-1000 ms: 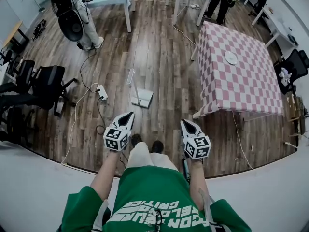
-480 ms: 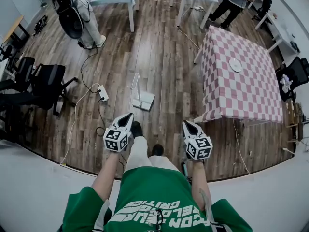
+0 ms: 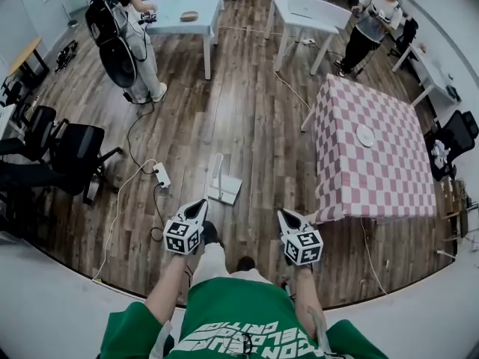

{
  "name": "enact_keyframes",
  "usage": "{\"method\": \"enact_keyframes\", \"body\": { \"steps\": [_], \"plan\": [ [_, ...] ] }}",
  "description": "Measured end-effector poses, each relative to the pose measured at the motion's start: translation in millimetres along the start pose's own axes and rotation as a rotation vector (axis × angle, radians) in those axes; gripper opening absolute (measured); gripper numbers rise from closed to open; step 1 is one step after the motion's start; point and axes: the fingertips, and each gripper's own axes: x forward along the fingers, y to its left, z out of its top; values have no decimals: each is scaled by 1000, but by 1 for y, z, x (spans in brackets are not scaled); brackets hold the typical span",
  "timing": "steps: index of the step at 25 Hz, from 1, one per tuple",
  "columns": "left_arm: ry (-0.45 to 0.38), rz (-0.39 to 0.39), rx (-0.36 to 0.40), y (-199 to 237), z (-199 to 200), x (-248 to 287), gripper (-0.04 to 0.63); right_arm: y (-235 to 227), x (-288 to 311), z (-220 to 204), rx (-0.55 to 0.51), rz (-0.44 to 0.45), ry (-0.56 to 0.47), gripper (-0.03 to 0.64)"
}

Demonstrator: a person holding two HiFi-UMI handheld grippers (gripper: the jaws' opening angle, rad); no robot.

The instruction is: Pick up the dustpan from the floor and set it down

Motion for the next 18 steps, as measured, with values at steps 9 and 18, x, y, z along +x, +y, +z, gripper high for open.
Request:
{"method": "enact_keyframes", "body": {
  "steps": [9, 18],
  "plan": [
    [-17, 2, -3, 43, 29, 35, 5, -5, 53, 42, -25, 11, -11, 8],
    [14, -45, 27, 71, 56, 83, 5, -21, 112, 72, -6, 13, -17, 8]
  ]
}}
